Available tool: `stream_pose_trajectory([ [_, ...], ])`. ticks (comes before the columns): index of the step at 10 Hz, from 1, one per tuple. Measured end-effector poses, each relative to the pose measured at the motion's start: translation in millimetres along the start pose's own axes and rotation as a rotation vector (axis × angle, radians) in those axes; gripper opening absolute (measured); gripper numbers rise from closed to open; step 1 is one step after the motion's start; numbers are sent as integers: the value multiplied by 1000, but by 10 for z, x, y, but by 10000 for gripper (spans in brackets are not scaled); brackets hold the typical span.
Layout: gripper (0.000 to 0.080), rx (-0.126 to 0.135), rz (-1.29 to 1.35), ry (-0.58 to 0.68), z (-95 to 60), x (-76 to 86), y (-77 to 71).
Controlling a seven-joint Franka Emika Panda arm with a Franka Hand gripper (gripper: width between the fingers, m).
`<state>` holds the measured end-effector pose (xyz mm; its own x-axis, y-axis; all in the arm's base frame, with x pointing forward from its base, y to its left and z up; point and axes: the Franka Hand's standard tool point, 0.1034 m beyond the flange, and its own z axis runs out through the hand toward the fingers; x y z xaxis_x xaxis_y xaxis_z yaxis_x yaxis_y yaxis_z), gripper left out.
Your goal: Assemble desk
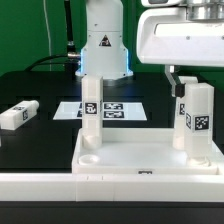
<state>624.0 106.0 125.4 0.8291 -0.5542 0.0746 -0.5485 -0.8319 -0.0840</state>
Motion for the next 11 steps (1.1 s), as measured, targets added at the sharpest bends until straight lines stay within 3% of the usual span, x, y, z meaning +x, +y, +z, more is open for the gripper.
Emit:
stream_pose_trajectory([
  [7, 649, -34, -510, 11, 1, 33, 44],
  [9, 623, -39, -544, 12, 1, 41, 54],
  [10, 451, -39, -542, 12, 1, 42, 54],
  [11, 451, -38, -542, 12, 1, 42, 53],
])
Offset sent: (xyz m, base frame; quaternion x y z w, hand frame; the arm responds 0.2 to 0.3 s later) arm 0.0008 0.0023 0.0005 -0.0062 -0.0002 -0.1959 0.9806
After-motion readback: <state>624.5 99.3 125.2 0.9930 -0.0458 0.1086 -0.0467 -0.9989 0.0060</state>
